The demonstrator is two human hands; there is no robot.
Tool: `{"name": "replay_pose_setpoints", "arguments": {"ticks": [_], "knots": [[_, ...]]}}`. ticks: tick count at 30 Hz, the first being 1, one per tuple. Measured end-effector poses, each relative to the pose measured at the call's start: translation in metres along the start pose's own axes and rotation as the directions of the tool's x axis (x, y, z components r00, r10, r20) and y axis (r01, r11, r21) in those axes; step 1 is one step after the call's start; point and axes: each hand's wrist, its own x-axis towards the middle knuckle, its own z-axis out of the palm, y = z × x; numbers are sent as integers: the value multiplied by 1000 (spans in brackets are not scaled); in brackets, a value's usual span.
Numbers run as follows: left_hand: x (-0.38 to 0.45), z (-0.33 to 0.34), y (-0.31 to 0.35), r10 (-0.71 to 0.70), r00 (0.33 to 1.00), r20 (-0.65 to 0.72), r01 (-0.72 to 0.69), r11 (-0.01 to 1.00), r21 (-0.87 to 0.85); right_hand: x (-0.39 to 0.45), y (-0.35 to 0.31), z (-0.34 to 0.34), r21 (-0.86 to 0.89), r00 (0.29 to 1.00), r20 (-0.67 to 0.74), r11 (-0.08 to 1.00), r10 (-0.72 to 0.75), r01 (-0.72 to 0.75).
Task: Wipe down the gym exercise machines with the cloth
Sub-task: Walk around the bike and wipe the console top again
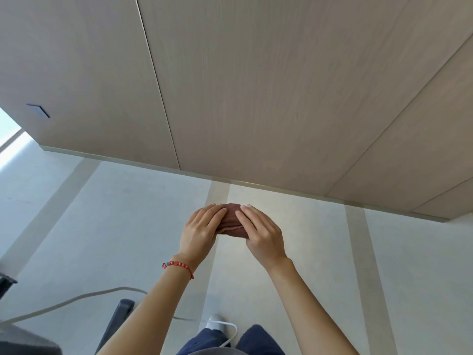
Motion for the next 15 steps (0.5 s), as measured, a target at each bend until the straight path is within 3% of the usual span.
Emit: {"name": "replay_pose_setpoints", "arguments": {"ticks": [15], "knots": [[95,64,-75,-125,990,-64,131,986,104,98,101,99,116,991,-1,985,-131,130]]}}
